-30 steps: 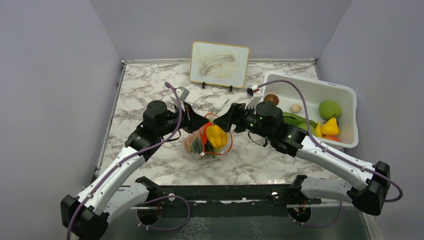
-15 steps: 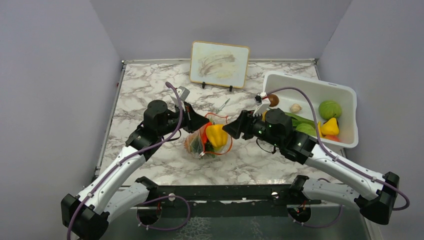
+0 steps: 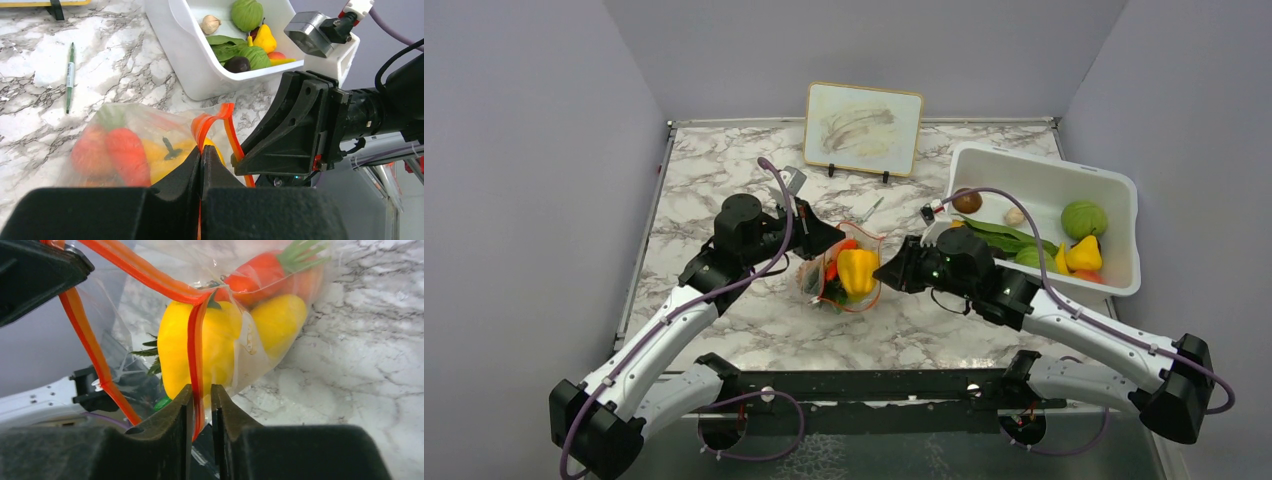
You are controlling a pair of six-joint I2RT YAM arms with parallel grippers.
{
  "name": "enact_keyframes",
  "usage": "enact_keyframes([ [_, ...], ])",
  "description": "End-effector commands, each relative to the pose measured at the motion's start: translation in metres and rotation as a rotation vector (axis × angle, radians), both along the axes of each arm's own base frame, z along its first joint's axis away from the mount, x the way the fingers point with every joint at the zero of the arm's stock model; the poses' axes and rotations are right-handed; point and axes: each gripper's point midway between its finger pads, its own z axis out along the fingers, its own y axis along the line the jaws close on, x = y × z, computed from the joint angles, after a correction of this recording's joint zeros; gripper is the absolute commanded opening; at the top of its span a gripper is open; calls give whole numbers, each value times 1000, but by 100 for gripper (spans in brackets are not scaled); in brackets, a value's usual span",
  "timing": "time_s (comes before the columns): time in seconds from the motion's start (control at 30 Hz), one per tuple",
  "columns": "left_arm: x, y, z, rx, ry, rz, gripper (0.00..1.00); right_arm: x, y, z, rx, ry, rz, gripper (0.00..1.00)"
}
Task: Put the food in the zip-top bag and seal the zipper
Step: Zip the zipper food storage bag at the center of the board.
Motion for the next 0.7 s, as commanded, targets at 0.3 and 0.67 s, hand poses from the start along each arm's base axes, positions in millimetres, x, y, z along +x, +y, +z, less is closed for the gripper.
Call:
enact_keyframes([
  [0.3, -3, -4, 28, -22, -111, -47, 0, -6, -11, 44, 163, -82, -39, 1],
  [0.67, -12, -7, 16, 0, -134, -114, 0, -8, -6, 49, 183, -100, -8, 1],
])
